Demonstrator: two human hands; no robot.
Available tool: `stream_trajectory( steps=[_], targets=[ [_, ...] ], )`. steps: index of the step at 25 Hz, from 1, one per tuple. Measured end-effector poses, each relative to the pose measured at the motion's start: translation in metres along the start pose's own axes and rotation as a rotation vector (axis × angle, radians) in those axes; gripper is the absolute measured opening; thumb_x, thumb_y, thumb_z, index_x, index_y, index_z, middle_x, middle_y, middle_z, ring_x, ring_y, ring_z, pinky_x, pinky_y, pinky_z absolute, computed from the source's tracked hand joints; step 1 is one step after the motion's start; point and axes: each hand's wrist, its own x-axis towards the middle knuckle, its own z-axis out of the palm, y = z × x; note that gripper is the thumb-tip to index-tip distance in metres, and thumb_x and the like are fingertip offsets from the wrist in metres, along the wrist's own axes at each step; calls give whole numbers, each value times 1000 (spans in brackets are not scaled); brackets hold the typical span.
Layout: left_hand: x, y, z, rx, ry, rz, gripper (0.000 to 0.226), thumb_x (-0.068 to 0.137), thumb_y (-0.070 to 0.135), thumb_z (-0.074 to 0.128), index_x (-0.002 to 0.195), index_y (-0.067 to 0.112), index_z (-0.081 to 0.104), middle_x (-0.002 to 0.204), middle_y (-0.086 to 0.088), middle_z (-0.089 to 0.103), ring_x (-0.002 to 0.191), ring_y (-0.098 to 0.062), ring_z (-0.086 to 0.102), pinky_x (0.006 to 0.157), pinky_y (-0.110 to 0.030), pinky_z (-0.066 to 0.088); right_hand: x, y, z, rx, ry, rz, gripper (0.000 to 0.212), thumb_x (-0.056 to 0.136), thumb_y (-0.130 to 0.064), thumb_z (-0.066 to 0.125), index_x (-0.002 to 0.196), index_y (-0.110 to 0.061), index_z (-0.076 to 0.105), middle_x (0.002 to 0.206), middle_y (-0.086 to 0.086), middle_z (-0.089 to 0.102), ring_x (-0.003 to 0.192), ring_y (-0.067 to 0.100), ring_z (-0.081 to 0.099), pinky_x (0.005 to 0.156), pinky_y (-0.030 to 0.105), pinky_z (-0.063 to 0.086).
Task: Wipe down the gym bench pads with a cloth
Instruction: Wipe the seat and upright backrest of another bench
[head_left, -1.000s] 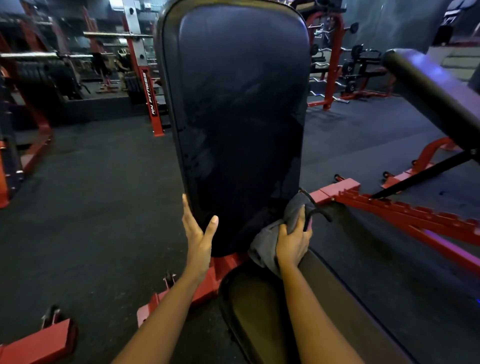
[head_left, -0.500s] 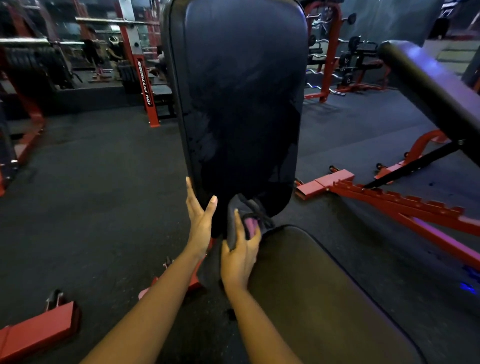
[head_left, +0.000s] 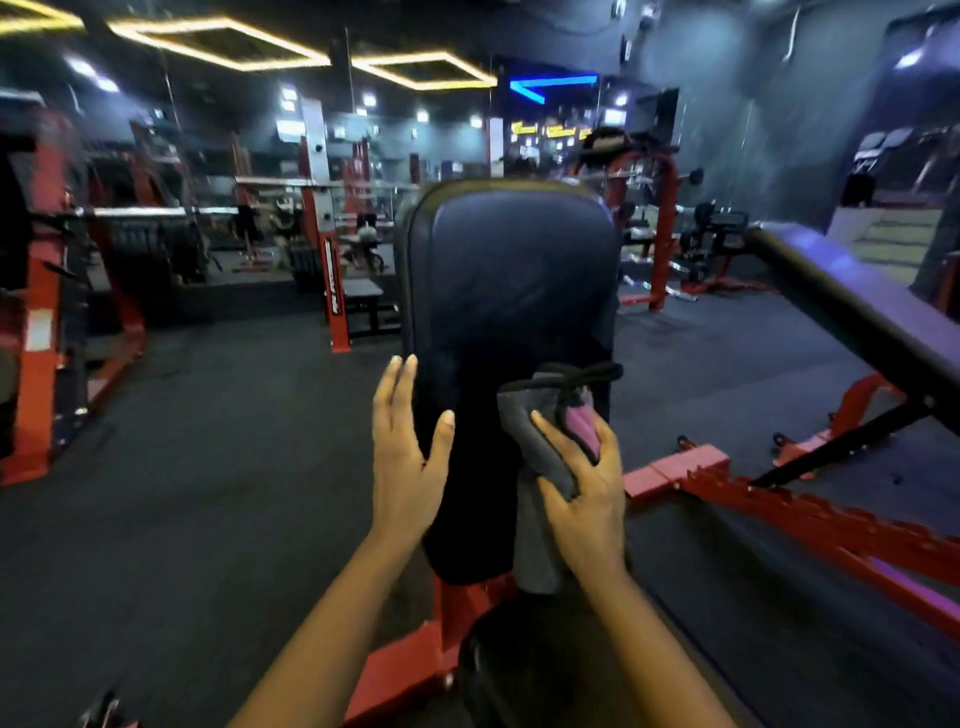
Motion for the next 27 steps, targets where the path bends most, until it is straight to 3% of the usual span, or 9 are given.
stream_trajectory(
  steps=[4, 6, 8, 11, 13, 18, 21, 24, 27],
  targets=[
    [79, 24, 17, -188, 170, -113, 59, 95, 42, 38, 147, 24, 17, 153, 1, 18, 139, -7, 19, 115, -29, 18, 123, -53, -18, -66, 86, -341, 45, 79, -21, 56, 123, -28, 59, 136, 11, 42, 124, 19, 40, 107, 27, 31],
    [103, 33, 26, -271, 236, -205, 55, 97, 40, 35, 147, 22, 19, 154, -2, 22, 141, -14, 22, 113, -29, 19, 179, -85, -15, -147, 63, -477, 46, 79, -25, 56, 124, -29, 59, 135, 11, 43, 123, 26, 41, 105, 34, 34],
    [113, 36, 31, -240, 311, -245, 56, 96, 43, 34, 146, 19, 25, 152, -5, 29, 140, -19, 27, 108, -24, 20, 221, -114, 1, -310, -47, -581, 47, 76, -37, 52, 123, -36, 58, 136, 10, 43, 124, 30, 39, 100, 44, 34],
    [109, 32, 35, -177, 354, -232, 64, 88, 50, 27, 145, 20, 29, 150, -3, 34, 138, -19, 31, 104, -24, 24, 237, -137, 42, -614, -296, -643, 45, 78, -51, 51, 122, -41, 56, 139, 6, 40, 130, 24, 32, 104, 50, 22],
    [109, 33, 36, -164, 351, -233, 68, 85, 55, 25, 145, 23, 28, 149, -1, 35, 137, -18, 32, 103, -27, 26, 241, -133, 58, -634, -286, -650, 42, 80, -53, 52, 119, -39, 57, 135, 5, 45, 127, 23, 36, 103, 49, 22],
    [108, 37, 37, -93, 393, -207, 82, 75, 66, 19, 145, 23, 28, 148, -2, 36, 135, -18, 35, 98, -23, 23, 273, -105, 42, -412, -193, -491, 56, 70, -60, 35, 113, -38, 63, 119, 1, 58, 111, 23, 53, 94, 41, 41],
    [105, 35, 38, -100, 354, -217, 83, 75, 68, 20, 146, 24, 24, 150, -2, 33, 136, -19, 33, 101, -27, 25, 291, -80, 23, -398, -153, -332, 51, 71, -56, 41, 111, -36, 65, 119, 1, 59, 110, 24, 54, 92, 36, 41],
    [105, 38, 33, -93, 276, -246, 74, 85, 62, 34, 147, 26, 16, 153, -1, 26, 139, -18, 27, 110, -37, 25, 309, -50, -3, -331, -143, -198, 46, 72, -47, 44, 110, -34, 67, 116, 5, 61, 108, 27, 55, 90, 34, 41],
    [91, 45, 31, 81, 279, -60, 71, 89, 49, 38, 148, 25, 9, 155, 2, 15, 143, -9, 7, 119, -34, 0, 315, -24, -15, -196, -115, -57, 50, 71, -45, 43, 111, -28, 67, 117, 9, 64, 110, 28, 55, 94, 34, 41]
  ],
)
